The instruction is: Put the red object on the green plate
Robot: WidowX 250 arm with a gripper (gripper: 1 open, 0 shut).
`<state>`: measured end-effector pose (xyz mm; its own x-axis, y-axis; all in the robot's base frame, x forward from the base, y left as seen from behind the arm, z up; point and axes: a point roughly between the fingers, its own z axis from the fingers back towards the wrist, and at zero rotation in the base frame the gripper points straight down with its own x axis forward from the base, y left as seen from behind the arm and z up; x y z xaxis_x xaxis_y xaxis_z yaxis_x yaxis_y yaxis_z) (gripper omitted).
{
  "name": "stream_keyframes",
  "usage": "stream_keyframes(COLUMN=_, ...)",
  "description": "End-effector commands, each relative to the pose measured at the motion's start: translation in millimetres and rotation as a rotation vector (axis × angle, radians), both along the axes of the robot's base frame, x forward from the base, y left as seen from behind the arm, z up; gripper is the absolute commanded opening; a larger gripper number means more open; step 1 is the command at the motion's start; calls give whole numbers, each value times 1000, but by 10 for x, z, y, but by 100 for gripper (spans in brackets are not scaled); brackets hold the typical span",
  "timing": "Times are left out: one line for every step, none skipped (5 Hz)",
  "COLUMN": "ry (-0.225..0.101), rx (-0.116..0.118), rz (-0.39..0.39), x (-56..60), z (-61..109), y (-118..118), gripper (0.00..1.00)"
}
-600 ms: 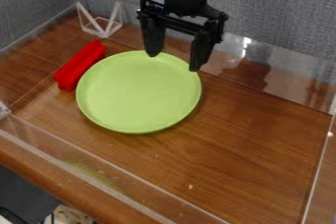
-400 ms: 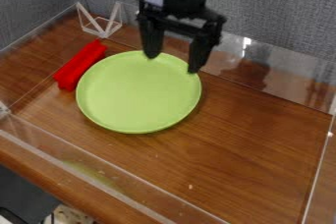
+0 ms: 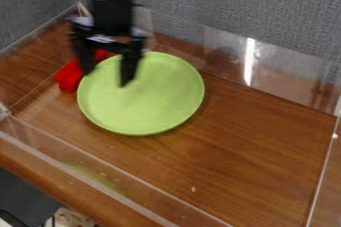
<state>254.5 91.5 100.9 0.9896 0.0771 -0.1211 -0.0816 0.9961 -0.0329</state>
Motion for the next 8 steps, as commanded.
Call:
stream_keyframes(ry=-109, rx=24, rz=57, x=-13, z=168, y=394, gripper=100)
stream_keyframes(ry=-139, rx=17, rz=108, x=5, z=120, y=739, gripper=100)
stream_keyframes(ry=-163, rx=-12, rz=139, x=81, z=9, y=902, gripper=100)
stream_keyframes(ry=-167, rx=-19, rz=153, x=151, z=24, y=916, gripper=100)
stream_keyframes(ry=-163, rx=-18, rz=163, x=215, z=36, y=880, gripper=100)
stream_keyframes(ry=-159, rx=-25, rz=135, x=239, z=-123, y=978, gripper=100)
stream_keyframes(ry=-164, rx=-35, rz=103, x=260, z=-234, y=1060, gripper=100)
stream_keyframes(ry=-178, rx=-24, rz=150, x=235, z=-201, y=1065, gripper=100)
